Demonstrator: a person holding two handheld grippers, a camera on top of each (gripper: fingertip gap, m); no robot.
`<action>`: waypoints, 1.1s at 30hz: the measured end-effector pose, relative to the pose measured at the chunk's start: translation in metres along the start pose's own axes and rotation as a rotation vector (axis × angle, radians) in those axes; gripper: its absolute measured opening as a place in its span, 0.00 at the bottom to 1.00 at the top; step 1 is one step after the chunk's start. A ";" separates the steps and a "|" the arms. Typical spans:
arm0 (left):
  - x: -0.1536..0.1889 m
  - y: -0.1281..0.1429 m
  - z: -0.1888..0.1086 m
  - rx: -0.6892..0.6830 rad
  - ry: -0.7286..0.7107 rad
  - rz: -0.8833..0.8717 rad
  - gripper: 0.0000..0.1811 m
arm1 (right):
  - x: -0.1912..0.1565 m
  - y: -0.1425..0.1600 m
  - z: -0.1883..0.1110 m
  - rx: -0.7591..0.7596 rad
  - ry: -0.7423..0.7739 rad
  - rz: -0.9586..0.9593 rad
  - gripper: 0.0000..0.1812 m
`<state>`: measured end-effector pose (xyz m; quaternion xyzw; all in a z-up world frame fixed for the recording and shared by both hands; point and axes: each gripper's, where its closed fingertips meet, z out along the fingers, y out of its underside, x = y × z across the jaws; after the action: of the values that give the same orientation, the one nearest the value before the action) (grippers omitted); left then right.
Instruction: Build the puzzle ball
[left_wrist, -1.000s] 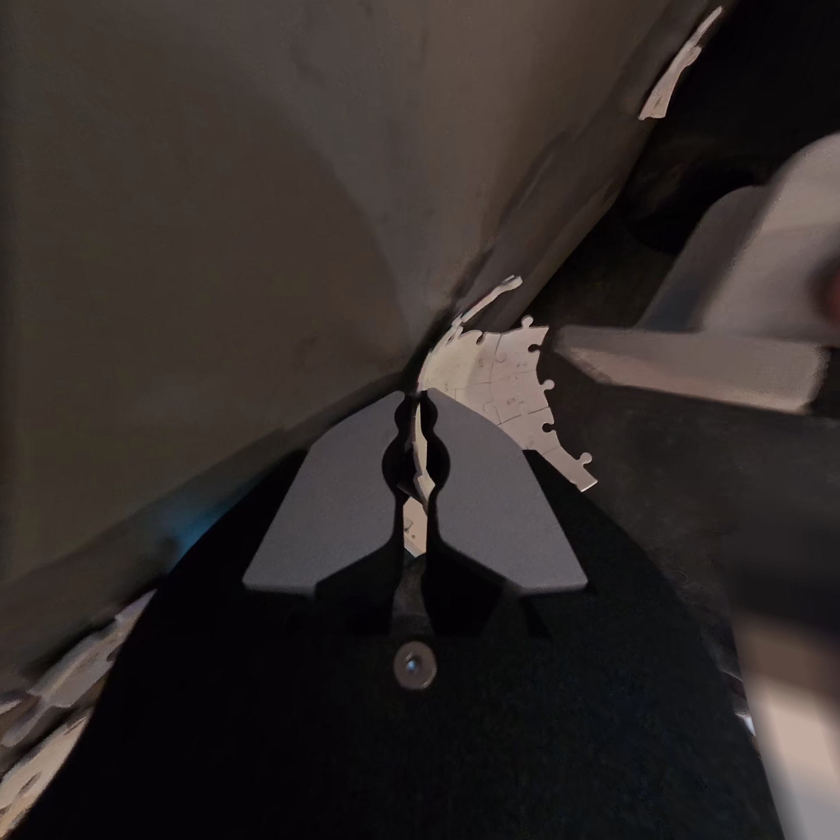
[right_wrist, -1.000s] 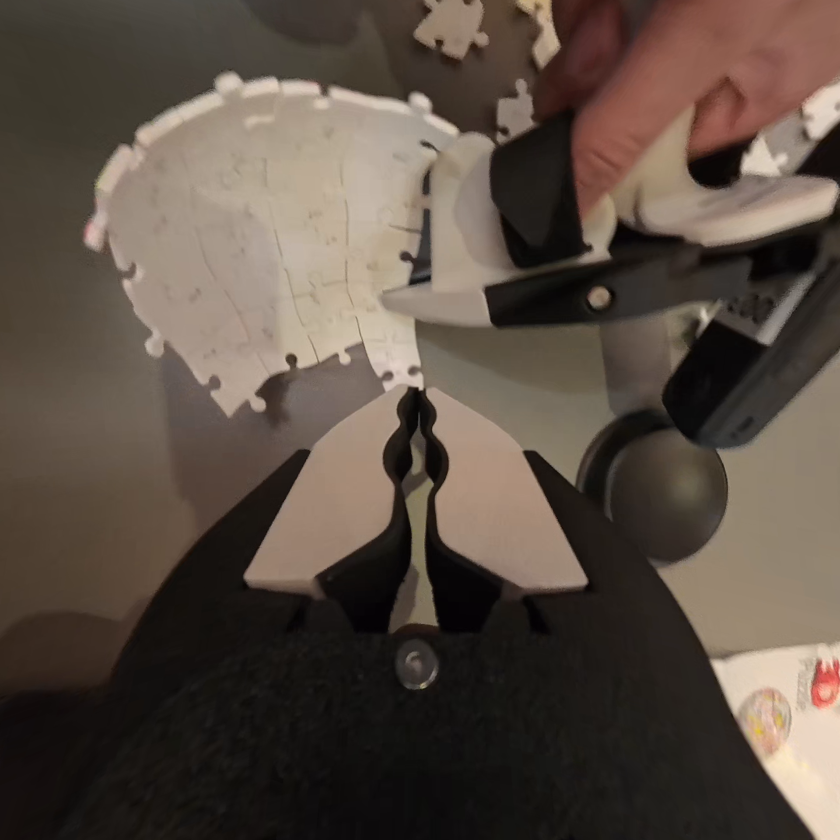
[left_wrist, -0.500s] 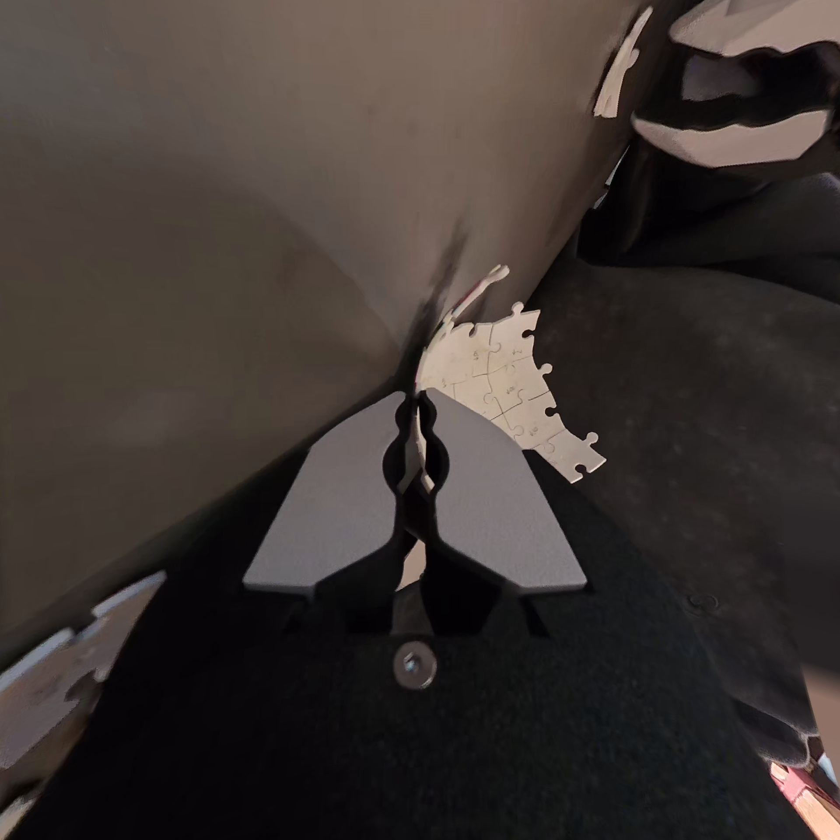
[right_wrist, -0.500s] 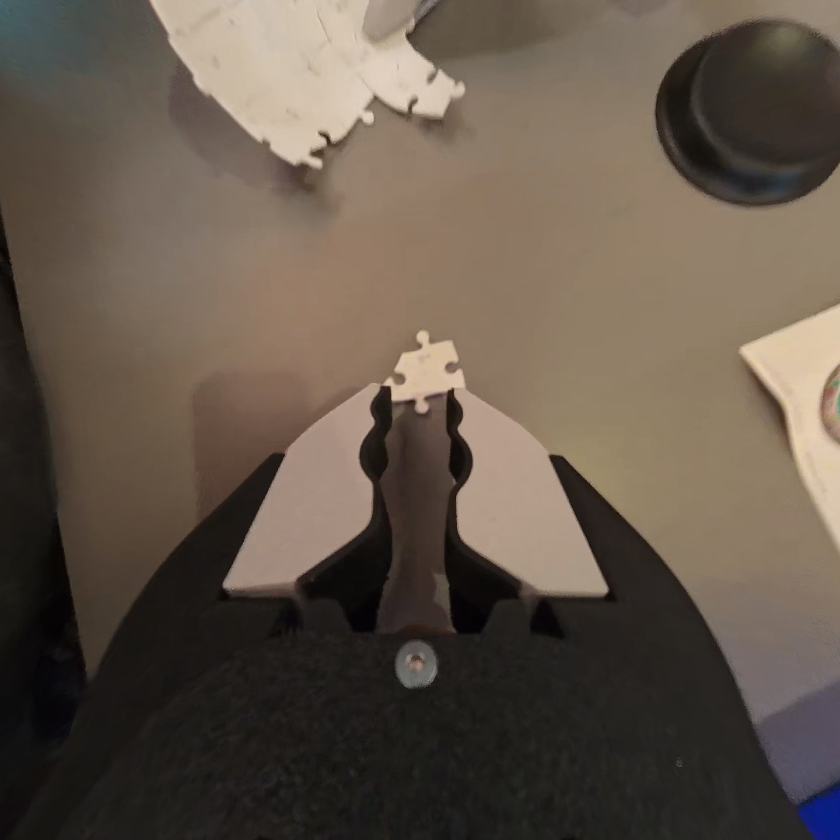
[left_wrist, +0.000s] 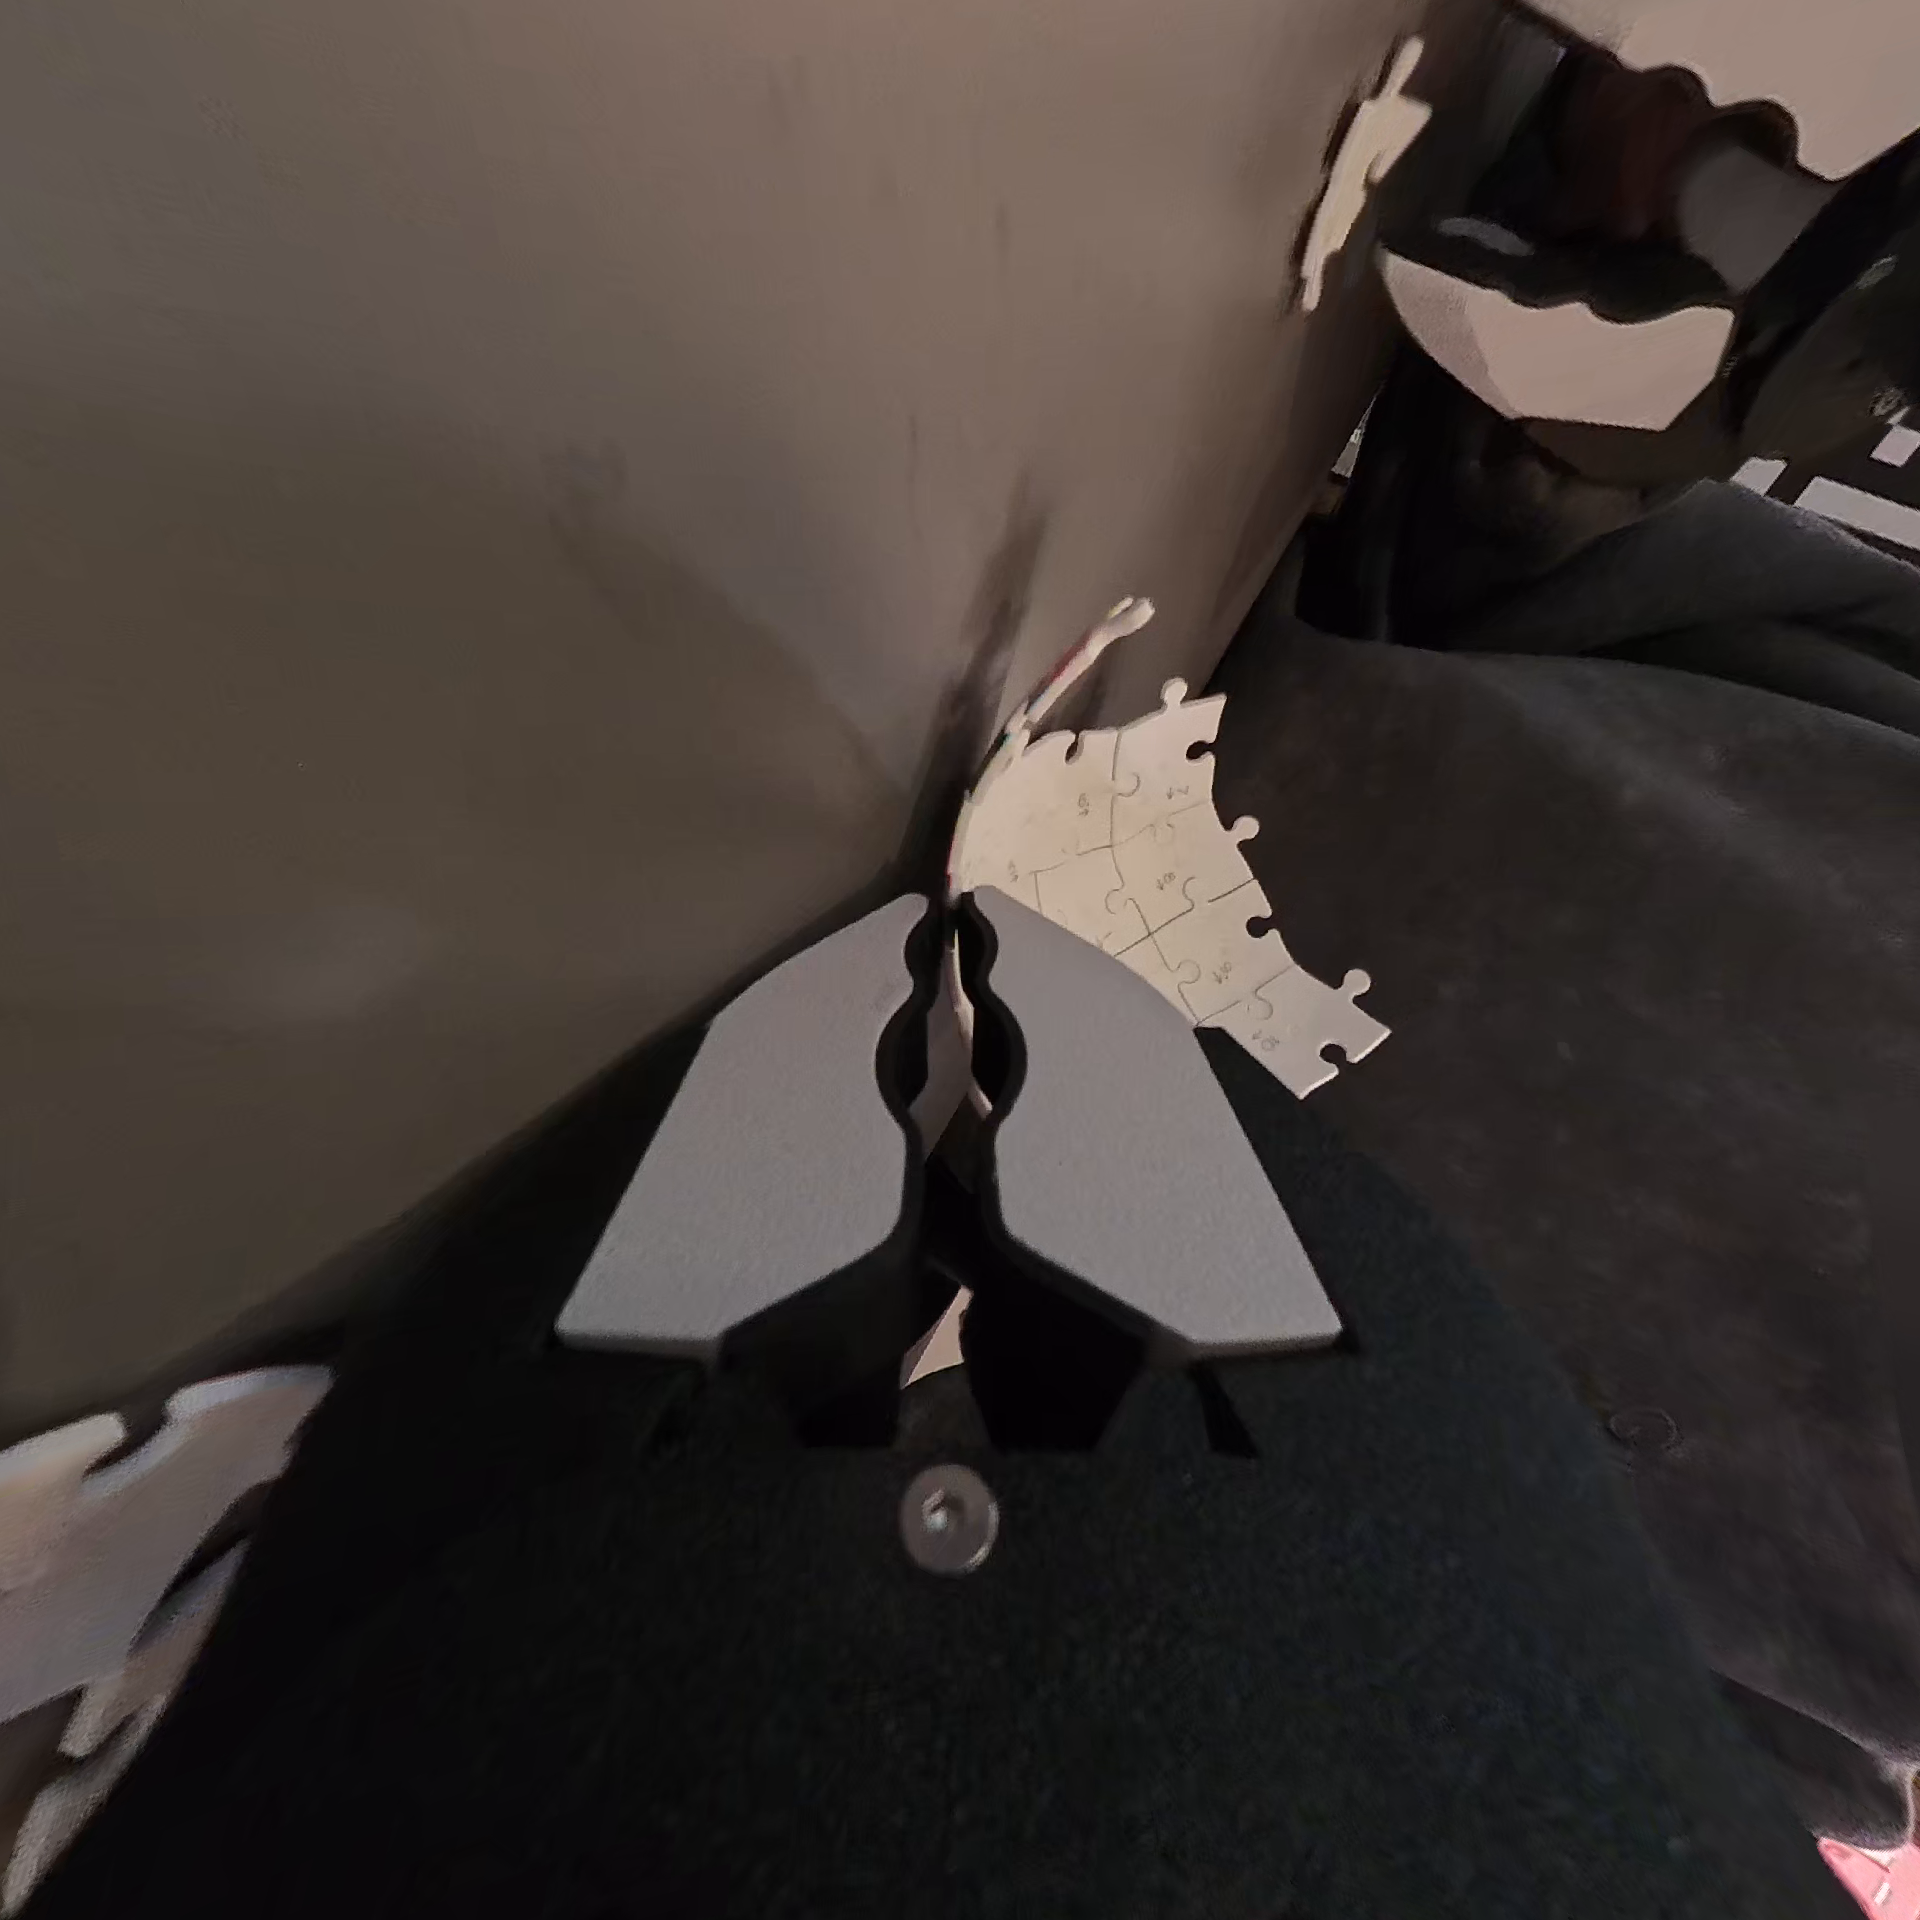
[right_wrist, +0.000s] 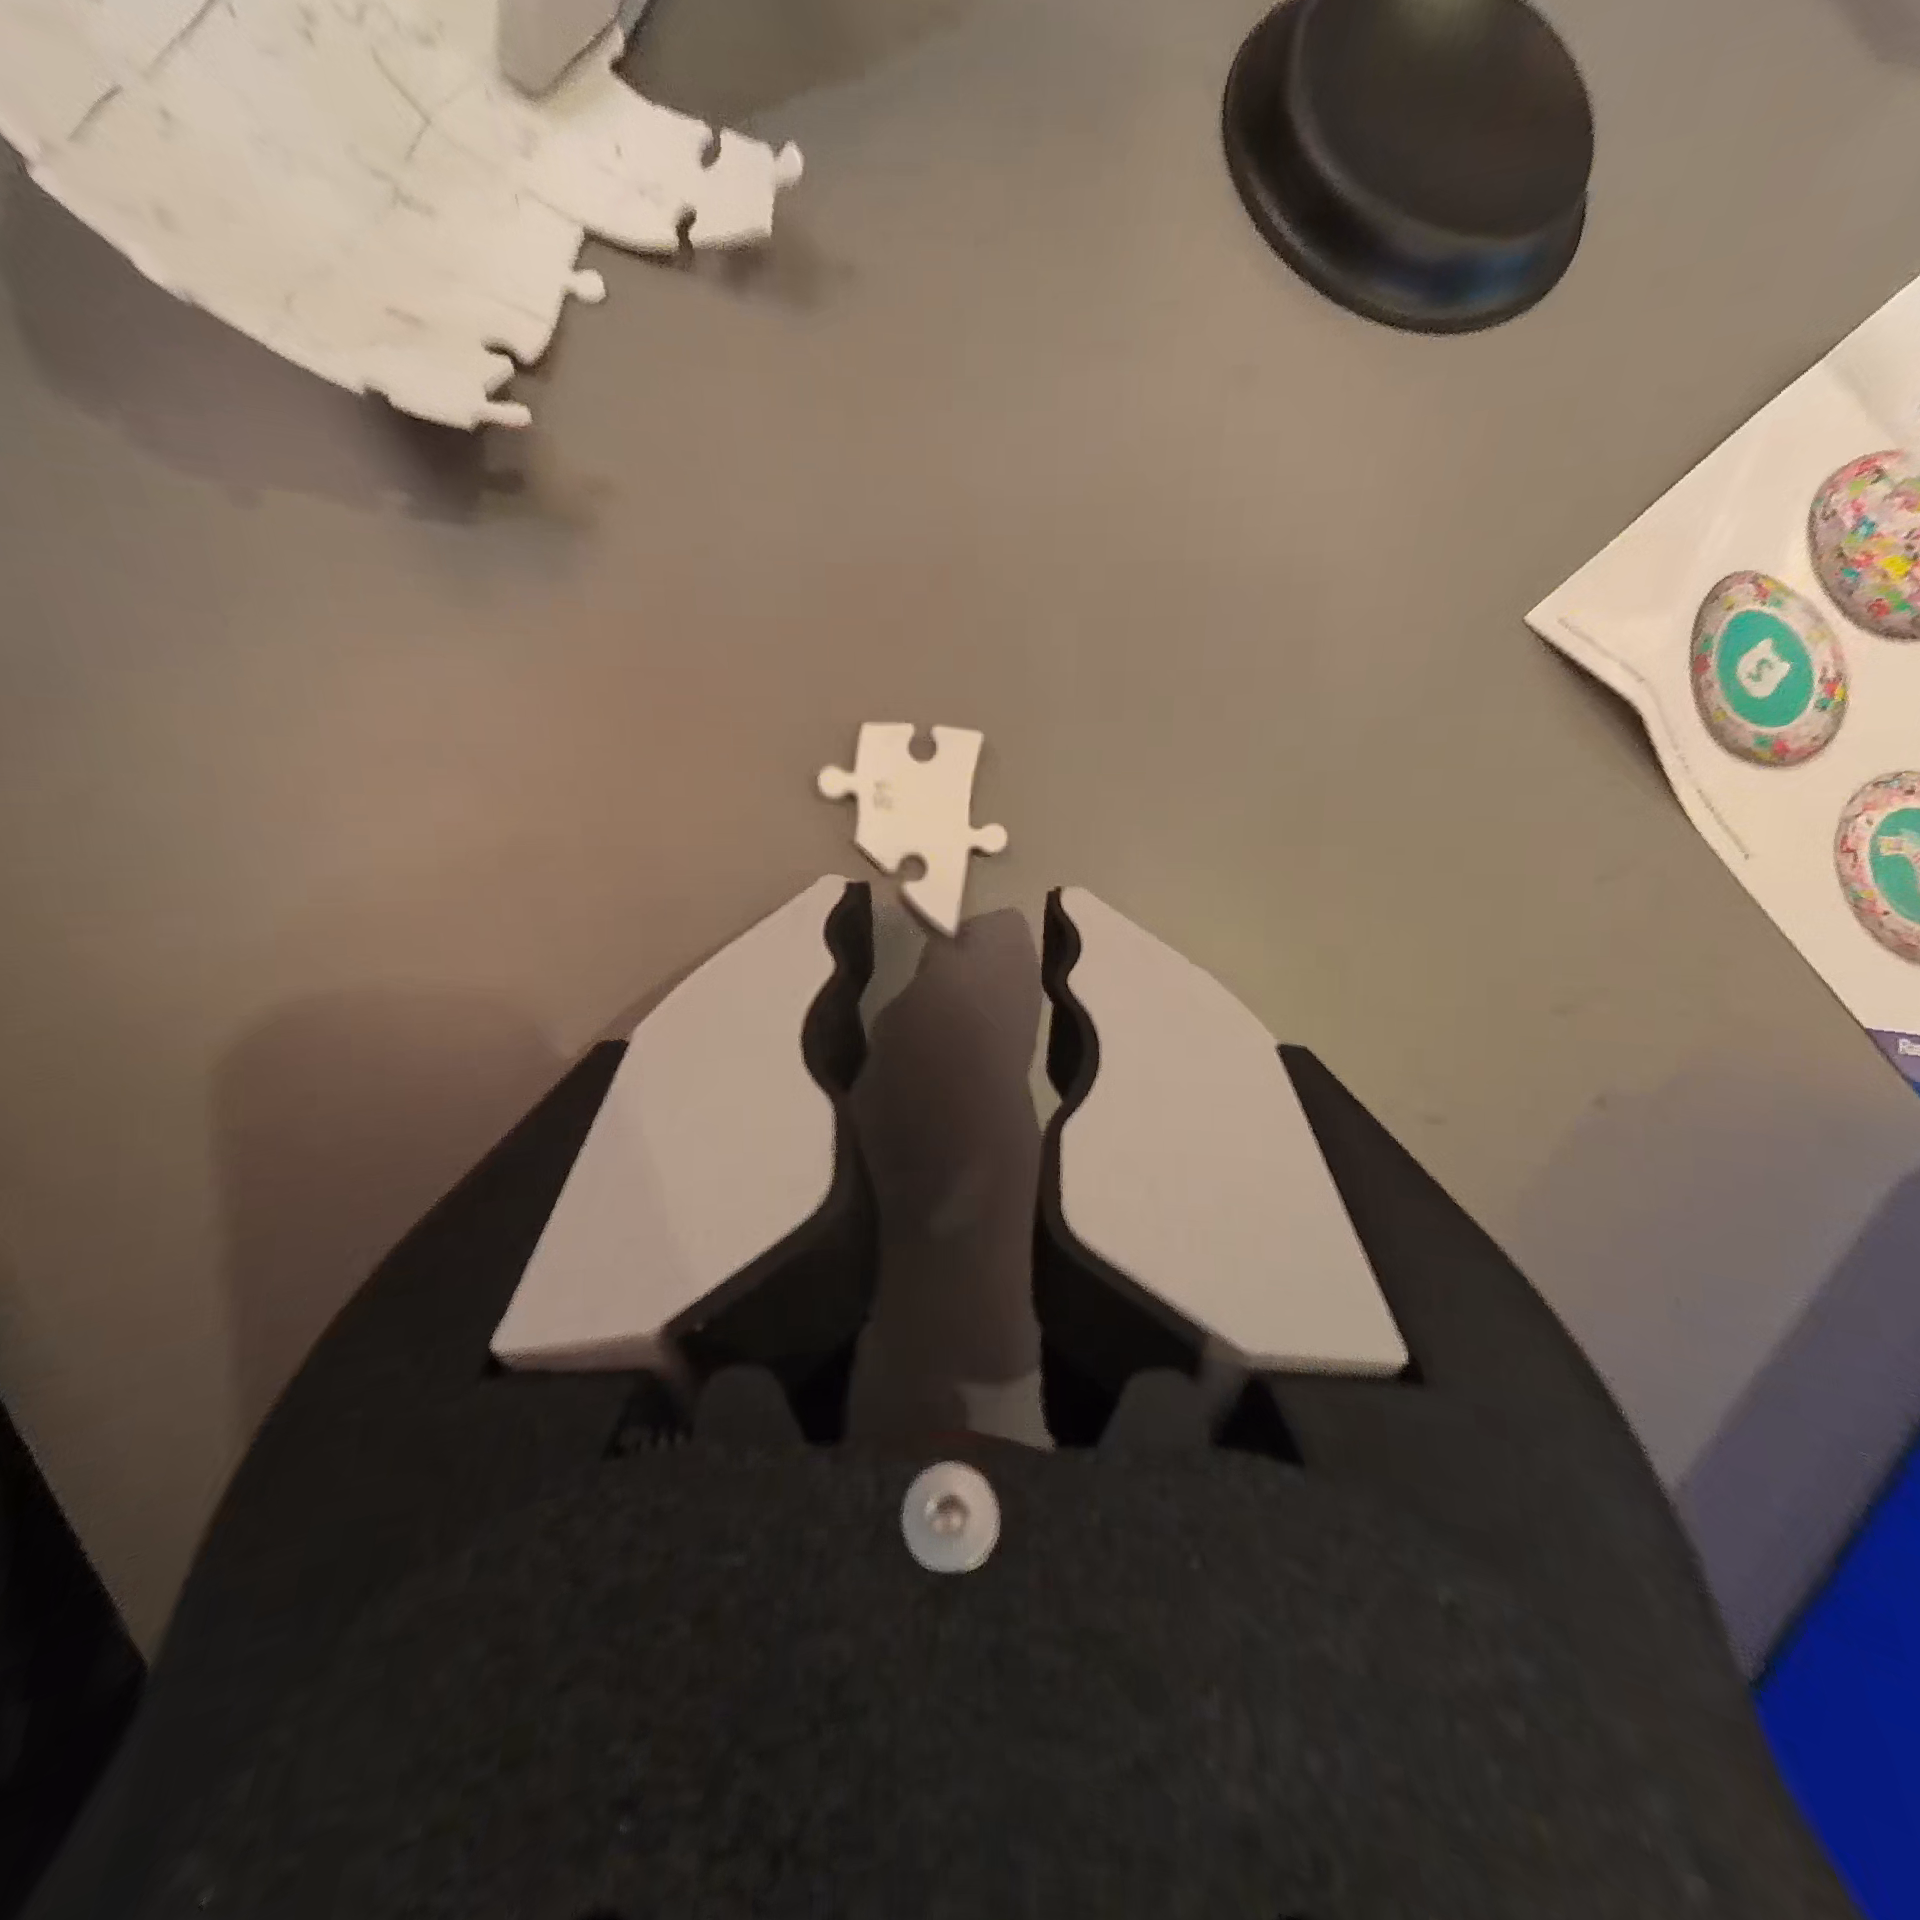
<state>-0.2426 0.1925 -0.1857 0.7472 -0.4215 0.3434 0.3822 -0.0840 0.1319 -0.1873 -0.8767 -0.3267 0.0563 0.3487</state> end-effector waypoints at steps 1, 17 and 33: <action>0.000 0.001 0.000 -0.002 -0.001 0.002 0.01 | -0.003 -0.002 0.000 0.015 -0.009 -0.004 0.16; 0.000 0.004 0.003 -0.005 -0.010 0.028 0.01 | -0.028 -0.016 -0.006 0.069 0.038 0.314 0.20; 0.000 0.007 0.000 -0.011 -0.036 0.053 0.01 | -0.009 -0.005 0.014 0.003 0.114 0.283 0.21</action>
<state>-0.2488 0.1908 -0.1841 0.7400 -0.4498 0.3374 0.3693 -0.0980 0.1369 -0.1962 -0.9152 -0.1795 0.0556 0.3566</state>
